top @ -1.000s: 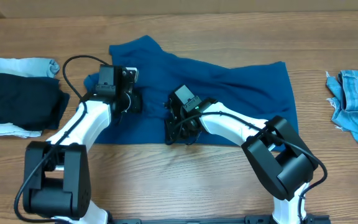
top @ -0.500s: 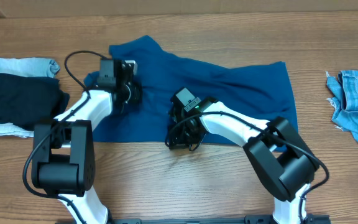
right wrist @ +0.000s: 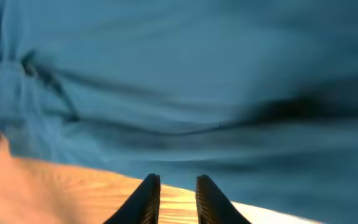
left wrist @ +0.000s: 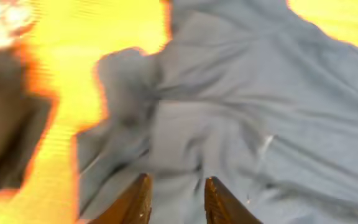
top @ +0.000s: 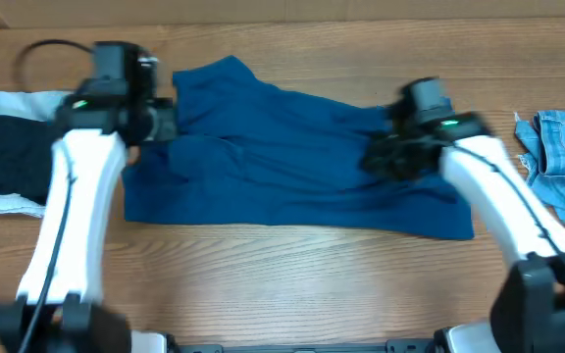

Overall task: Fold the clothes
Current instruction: 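Move both grippers out to the shirt's left and right edges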

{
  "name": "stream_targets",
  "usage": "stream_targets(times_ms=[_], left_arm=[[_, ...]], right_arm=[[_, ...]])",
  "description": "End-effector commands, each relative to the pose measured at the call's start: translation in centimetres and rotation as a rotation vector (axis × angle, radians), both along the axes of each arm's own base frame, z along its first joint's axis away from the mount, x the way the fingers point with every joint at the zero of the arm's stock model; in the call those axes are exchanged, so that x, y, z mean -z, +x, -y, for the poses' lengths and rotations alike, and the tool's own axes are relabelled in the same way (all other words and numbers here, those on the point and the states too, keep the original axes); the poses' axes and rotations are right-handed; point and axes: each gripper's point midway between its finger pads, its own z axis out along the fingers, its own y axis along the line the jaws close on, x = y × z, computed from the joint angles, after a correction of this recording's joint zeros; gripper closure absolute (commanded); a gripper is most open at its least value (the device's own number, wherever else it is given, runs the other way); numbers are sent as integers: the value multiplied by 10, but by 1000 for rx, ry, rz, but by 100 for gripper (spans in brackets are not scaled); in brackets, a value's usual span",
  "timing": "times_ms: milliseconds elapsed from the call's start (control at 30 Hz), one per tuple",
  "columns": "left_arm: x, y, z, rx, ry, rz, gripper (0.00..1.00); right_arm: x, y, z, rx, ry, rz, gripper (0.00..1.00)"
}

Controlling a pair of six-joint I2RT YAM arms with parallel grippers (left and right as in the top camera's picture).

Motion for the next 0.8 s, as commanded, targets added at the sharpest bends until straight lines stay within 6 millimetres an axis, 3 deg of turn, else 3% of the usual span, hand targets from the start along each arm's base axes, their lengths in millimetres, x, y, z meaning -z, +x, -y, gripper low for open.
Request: stream_targets(times_ms=[0, 100, 133, 267, 400, 467, 567, 767], left_arm=[[-37, -47, -53, -279, 2, 7, 63], [-23, -90, -77, -385, -9, -131, 67], [-5, -102, -77, -393, -34, -197, 69], [64, -122, -47, -285, -160, -330, 69], [118, -123, -43, -253, -175, -305, 67], [141, -123, -45, -253, -160, -276, 65], [158, -125, -46, -246, -145, -256, 66], [185, -138, -42, -241, -145, -254, 71]], right_arm=[[-23, 0, 64, 183, -7, 9, 68], [-16, -19, 107, 325, -20, -101, 75], [-13, -26, 126, 378, -46, -132, 75], [2, -46, 150, 462, -57, -208, 72], [35, -66, 150, 507, -45, -280, 71], [55, -75, 143, 505, -16, -301, 79], [70, -86, 139, 521, -12, -330, 82], [93, -81, 142, 537, -20, -266, 78]])
